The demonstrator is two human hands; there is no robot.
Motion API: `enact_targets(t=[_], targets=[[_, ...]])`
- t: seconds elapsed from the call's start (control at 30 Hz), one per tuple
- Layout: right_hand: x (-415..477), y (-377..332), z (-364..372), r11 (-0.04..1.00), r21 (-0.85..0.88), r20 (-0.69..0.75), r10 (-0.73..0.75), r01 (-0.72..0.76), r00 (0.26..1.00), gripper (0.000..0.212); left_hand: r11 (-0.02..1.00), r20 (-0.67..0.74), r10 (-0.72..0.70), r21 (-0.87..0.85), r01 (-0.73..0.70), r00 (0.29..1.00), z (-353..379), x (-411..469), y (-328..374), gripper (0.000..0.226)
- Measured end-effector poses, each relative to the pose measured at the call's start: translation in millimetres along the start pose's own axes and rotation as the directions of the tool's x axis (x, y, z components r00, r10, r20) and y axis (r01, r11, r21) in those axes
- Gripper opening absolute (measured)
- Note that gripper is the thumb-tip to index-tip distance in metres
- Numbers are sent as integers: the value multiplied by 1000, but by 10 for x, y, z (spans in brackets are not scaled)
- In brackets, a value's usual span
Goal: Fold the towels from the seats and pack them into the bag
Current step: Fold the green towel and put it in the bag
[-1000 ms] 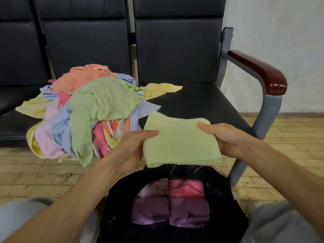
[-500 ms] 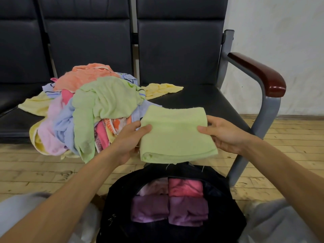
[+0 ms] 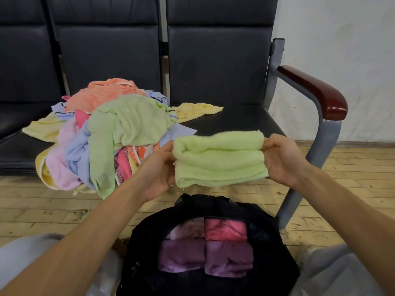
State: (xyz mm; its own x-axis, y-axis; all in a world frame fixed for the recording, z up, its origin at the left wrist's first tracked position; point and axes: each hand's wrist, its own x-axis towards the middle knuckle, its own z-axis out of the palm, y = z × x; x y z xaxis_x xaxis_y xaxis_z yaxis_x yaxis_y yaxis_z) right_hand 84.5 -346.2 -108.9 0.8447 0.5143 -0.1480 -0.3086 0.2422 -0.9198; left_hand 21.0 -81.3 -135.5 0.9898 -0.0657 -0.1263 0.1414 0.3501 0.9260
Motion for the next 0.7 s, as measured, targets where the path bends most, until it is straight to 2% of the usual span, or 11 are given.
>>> enact_targets(t=[0.07,0.13,0.2,0.27,0.33,0.4,0.5,0.57,0.63,0.7], targets=[[12,25,-10,999,-51,-61,13,-16,998,44,999,18,-49,-20,50,999,-26,10,-3,35],[41,64,-44,989,-138,-96,45,-58,994,40,997,39,-79,28,78,996,-28,10,-15,19],[82,114,-81,968,-232,-40,92,-99,995,30,989,51,-82,130,75,995,-19,22,-44,10],[95,135,-99,951,-284,-22,123,-124,992,13,985,55,-64,166,54,996,-13,35,-79,15],[115,143,-142,943,-281,-56,170,-179,984,39,983,11,-79,169,76,997,-45,49,-122,32],[123,188,-146,931,-293,-93,199,-218,976,44,973,-52,-106,201,115,993,-70,49,-186,38],[177,380,-143,918,-332,-243,140,-218,960,38,957,-187,-165,207,203,968,-67,41,-367,18],[207,550,-117,870,-431,-265,131,-238,955,27,939,-283,-185,232,254,941,-79,42,-522,4],[245,758,-92,790,-534,-254,192,-302,948,20,906,-336,-227,272,325,914,-166,59,-702,6],[306,1026,-104,754,-553,-292,224,-355,930,18,864,-336,-304,297,406,891,-286,75,-908,15]])
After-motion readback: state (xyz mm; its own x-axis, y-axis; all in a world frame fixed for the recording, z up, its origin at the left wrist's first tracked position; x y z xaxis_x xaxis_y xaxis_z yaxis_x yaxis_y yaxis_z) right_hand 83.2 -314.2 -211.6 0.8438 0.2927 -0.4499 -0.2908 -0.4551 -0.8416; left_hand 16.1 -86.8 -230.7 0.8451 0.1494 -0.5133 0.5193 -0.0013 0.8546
